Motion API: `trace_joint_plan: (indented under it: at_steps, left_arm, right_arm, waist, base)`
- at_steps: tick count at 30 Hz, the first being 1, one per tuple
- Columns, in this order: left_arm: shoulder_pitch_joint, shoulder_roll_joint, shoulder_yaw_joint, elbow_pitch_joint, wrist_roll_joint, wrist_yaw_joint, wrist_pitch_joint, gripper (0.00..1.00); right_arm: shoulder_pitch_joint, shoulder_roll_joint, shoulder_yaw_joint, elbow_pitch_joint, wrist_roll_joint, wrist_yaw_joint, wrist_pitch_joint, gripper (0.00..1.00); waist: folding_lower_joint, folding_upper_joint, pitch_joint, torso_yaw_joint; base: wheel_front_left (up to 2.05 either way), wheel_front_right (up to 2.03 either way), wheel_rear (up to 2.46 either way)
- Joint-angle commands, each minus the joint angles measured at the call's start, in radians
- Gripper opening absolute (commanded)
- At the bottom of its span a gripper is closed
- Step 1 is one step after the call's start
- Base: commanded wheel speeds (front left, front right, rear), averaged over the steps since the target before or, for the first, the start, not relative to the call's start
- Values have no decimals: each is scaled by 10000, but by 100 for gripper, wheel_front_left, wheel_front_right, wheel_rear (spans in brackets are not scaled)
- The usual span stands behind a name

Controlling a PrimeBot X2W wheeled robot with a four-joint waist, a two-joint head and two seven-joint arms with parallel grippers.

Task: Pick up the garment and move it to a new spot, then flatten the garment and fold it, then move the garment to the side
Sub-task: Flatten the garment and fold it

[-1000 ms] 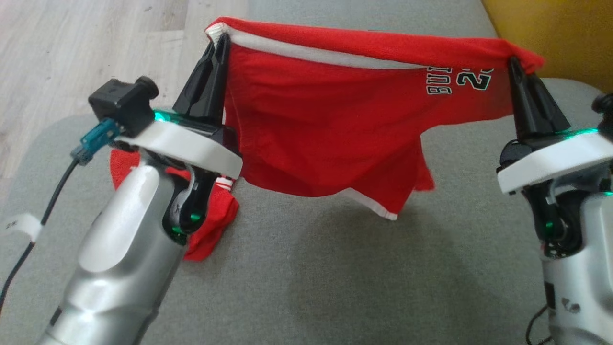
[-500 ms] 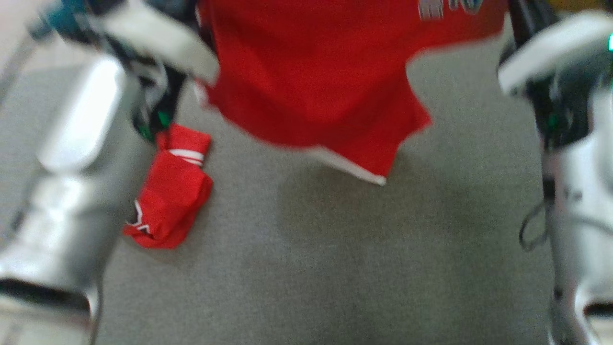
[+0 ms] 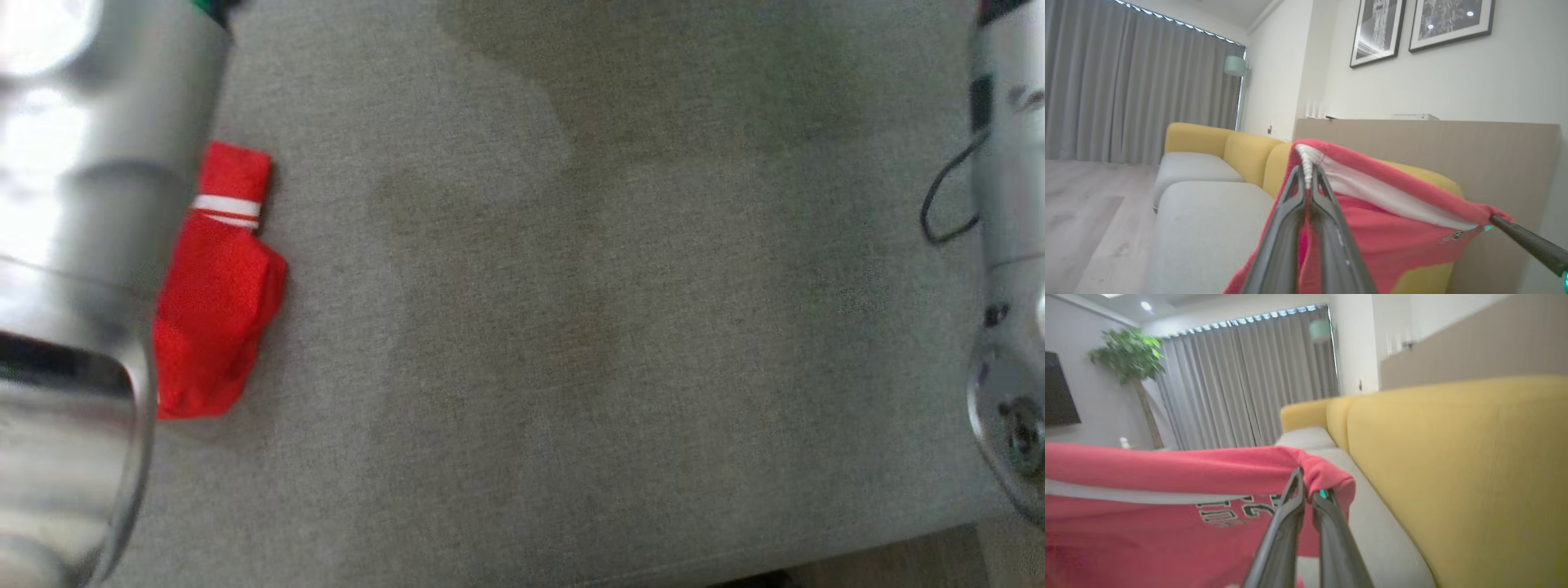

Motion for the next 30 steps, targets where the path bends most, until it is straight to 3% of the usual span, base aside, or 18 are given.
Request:
trace_joint_plan:
  at_steps: [1, 5, 12, 19, 30]
  left_arm:
    - [-57, 435, -28, -360, -138, 22, -111, 0]
    - [1011, 748, -1095, -709, -915, 19, -337, 0]
    - [3324, 1288, -2814, -1208, -1833, 17, -480, 0]
    - [4991, 1448, -4058, -1632, -1962, 17, -523, 0]
    - [6655, 1177, -4284, -1910, -1477, 62, -541, 0]
  right_arm:
    - [24, 125, 165, -102, 49, -7, -75, 0]
    - [737, -50, 934, 945, 461, -7, 402, 0]
    - [2331, -960, 2886, 1606, 1766, -7, 2451, 0]
    - [3868, -2481, 4460, 731, 3443, -7, 4416, 0]
    - [5697, -4097, 5366, -756, 4937, -7, 6248, 0]
  waist:
    - [-4, 1, 38, -16]
    - [-4, 1, -35, 92]
    - [-4, 1, -706, 425]
    - [-4, 1, -1585, 802]
    - [-4, 1, -2951, 880]
  base:
    - [0, 0, 0]
    - [0, 0, 0]
    - [0, 0, 0]
    - [0, 0, 0]
    - [0, 0, 0]
